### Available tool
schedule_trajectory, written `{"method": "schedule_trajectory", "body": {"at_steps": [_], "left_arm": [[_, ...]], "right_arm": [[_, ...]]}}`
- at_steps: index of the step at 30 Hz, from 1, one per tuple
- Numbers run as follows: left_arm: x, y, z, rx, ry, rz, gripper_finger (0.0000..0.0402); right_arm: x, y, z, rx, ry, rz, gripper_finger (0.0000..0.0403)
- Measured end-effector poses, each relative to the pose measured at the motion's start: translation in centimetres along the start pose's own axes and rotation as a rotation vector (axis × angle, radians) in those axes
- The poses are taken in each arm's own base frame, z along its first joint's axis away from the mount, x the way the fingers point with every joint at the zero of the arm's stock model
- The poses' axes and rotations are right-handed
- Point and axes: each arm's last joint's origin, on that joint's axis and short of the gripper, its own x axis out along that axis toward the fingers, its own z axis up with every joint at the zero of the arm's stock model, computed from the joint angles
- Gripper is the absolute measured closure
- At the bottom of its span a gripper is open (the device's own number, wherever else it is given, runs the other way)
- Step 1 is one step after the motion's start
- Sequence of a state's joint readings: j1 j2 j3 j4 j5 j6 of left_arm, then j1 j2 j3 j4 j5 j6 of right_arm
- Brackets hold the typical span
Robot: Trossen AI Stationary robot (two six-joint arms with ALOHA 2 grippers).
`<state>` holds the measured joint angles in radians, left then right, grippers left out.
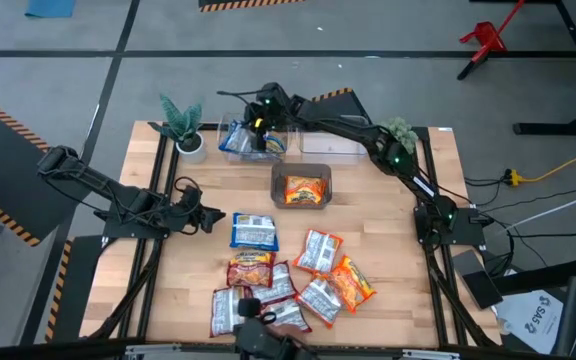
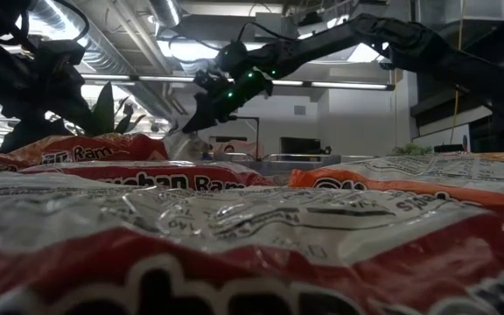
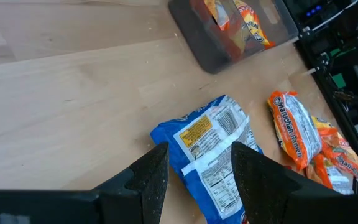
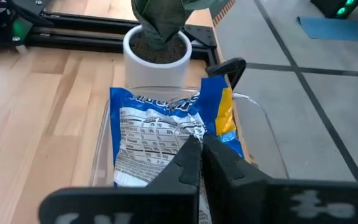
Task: Sort Maruchan noodles
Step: Put the blue noodle pack into the left transparent bin
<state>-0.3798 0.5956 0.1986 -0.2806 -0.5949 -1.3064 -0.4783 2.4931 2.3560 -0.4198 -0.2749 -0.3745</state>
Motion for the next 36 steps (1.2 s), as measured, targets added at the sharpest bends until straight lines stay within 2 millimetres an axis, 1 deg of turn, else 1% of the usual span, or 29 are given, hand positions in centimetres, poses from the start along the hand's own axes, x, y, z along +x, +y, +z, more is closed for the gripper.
{"method": "schedule_trajectory", "body": {"at_steps": [6,14,16,18,21,25,27,29,32,34,36], "left_arm": [[0.00,0.01,0.02,0.000,-0.007,0.002,0.0234],[0.00,0.02,0.07,0.000,-0.024,0.007,0.0234],[0.00,0.02,0.07,0.000,-0.024,0.006,0.0234],[0.00,0.02,0.07,0.000,-0.024,0.006,0.0234],[0.00,0.02,0.07,0.000,-0.024,0.006,0.0234],[0.00,0.02,0.07,0.000,-0.024,0.007,0.0234],[0.00,0.02,0.07,0.000,-0.024,0.007,0.0234],[0.00,0.02,0.07,0.000,-0.024,0.007,0.0234],[0.00,0.02,0.07,0.000,-0.024,0.007,0.0234],[0.00,0.02,0.07,0.000,-0.024,0.007,0.0234],[0.00,0.02,0.06,0.000,-0.022,0.006,0.0234]], "right_arm": [[-0.12,-0.38,-0.09,-0.010,-0.001,-0.009,0.0403],[0.02,-0.25,-0.37,-0.057,0.005,0.007,0.0398],[0.04,-0.22,-0.35,-0.074,0.006,0.001,0.0385],[0.04,-0.26,-0.32,-0.078,0.005,-0.006,0.0363],[0.01,-0.34,-0.27,-0.080,0.004,-0.019,0.0318],[0.02,-0.50,-0.31,-0.078,0.033,-0.090,0.0253],[0.00,-0.55,-0.25,-0.078,0.032,-0.103,0.0233],[-0.11,-0.68,-0.05,-0.078,0.032,-0.130,0.0227],[-0.18,-0.75,0.09,-0.067,0.026,-0.144,0.0234],[-0.15,-0.55,0.03,-0.016,0.021,-0.106,0.0243],[-0.33,0.00,0.19,0.034,0.013,-0.017,0.0248]]}}
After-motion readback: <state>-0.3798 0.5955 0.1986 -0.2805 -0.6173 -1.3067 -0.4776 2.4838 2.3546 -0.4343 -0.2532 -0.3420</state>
